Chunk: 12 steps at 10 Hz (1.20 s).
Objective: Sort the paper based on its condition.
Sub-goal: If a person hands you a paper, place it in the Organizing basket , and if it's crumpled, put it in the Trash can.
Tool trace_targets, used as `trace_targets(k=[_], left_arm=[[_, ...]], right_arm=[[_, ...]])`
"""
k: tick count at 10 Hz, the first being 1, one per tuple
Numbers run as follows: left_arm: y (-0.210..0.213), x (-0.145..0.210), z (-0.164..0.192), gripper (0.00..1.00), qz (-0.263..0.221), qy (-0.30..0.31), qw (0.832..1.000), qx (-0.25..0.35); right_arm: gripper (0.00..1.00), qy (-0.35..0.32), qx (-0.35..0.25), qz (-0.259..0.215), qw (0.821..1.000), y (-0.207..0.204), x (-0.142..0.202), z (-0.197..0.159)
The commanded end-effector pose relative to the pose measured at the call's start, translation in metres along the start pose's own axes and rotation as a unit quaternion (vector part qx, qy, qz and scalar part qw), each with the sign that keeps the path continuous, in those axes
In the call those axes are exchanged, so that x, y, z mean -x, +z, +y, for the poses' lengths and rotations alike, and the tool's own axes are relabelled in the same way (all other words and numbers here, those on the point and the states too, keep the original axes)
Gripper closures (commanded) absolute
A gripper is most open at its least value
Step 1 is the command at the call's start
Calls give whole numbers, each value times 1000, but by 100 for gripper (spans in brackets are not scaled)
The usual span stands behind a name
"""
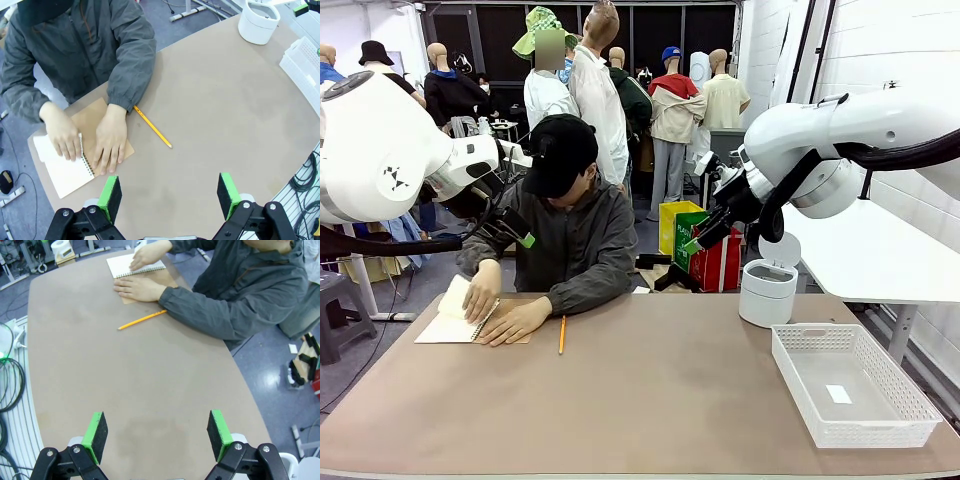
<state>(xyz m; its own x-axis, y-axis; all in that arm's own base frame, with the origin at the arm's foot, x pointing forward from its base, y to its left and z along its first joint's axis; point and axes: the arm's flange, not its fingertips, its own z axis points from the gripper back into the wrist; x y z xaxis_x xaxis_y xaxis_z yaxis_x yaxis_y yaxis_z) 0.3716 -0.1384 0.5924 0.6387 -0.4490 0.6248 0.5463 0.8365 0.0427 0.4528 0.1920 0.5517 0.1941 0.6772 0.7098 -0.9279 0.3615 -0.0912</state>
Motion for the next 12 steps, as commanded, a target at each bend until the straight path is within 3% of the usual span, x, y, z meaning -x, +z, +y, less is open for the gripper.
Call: trace_targets(k=[1,12], left_arm=[[1,-1,1,0,-2,1,1000,0],[1,-1,1,0,-2,1,1000,0]], right_arm=[[0,-1,4,1,1000,0,0,0],[0,-1,4,1,1000,0,0,0]])
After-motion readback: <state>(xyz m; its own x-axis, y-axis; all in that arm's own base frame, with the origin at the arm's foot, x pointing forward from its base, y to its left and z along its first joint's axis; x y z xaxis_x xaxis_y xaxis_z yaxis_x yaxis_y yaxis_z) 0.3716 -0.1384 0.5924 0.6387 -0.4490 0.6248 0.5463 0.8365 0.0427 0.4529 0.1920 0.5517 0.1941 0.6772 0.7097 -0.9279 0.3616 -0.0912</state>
